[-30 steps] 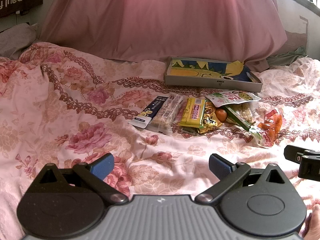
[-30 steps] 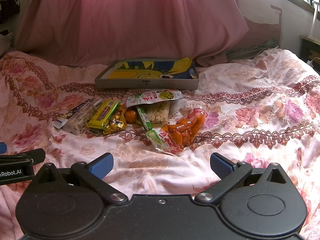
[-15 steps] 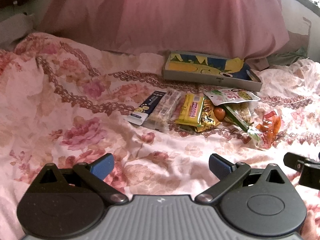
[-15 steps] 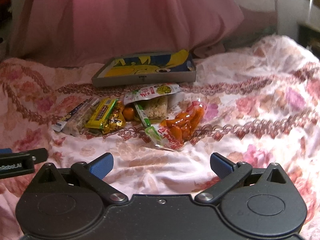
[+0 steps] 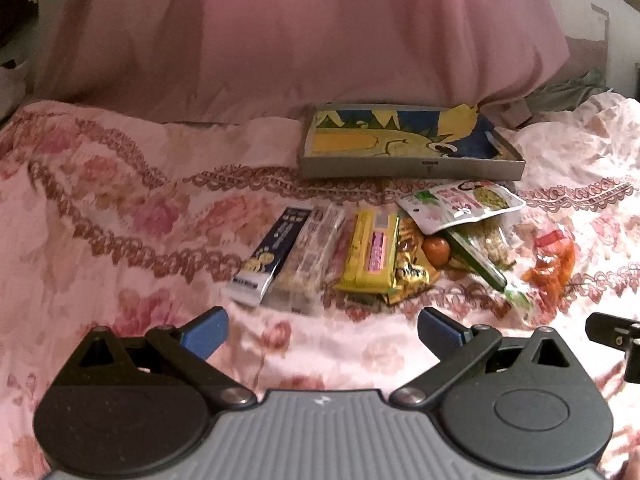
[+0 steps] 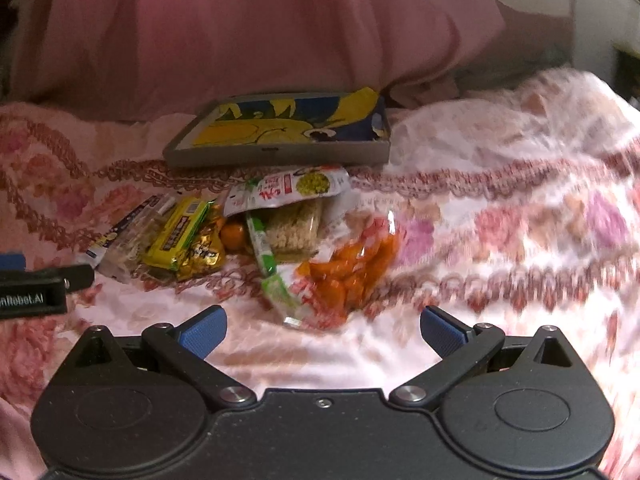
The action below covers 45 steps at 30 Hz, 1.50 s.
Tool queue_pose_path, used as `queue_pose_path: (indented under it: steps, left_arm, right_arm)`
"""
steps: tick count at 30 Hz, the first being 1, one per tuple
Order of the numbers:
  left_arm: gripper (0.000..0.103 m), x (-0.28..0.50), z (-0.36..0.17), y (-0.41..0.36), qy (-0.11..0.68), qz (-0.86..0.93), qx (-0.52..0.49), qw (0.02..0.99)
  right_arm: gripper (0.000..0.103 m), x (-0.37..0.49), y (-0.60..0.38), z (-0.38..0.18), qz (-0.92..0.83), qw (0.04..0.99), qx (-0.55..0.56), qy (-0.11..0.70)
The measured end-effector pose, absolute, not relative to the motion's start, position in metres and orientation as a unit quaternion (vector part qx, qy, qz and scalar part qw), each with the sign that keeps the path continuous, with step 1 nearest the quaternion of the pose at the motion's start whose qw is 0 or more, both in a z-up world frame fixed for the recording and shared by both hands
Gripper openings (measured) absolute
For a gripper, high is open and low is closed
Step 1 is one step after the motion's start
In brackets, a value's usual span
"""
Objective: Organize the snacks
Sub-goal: 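Reach the left tool to the green stick snack while the right tool reaches the orange strips bag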
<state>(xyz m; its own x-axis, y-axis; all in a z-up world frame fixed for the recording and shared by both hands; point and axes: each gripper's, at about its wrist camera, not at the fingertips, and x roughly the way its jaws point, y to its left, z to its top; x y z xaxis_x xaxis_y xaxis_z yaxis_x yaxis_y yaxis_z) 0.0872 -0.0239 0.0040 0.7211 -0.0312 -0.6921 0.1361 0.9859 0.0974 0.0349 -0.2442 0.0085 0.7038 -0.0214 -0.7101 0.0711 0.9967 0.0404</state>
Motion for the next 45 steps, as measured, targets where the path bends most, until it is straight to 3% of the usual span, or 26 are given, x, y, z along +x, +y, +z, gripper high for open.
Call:
queue_pose_path:
  steps: [11,34,45]
  left_arm:
    - [0.103,0.139,0.000,-0.061,0.359,-0.101,0.059,0.926]
    - [0.102,0.193,-0.050,-0.119,0.423,-0.169,-0.075,0.887]
    - [0.092,0.198,-0.064,-0.109,0.442,-0.180,-0.124,0.870]
  right_arm:
    - [0.102,0.102,-0.283,-0.001,-0.019,0.913,-0.037,0.406]
    - [0.102,0.132,-0.302,-0.033,-0.046,0.893,0.026,0.446]
    - [0.092,0.133,-0.310,-0.043,-0.040,0.885,0.108,0.452]
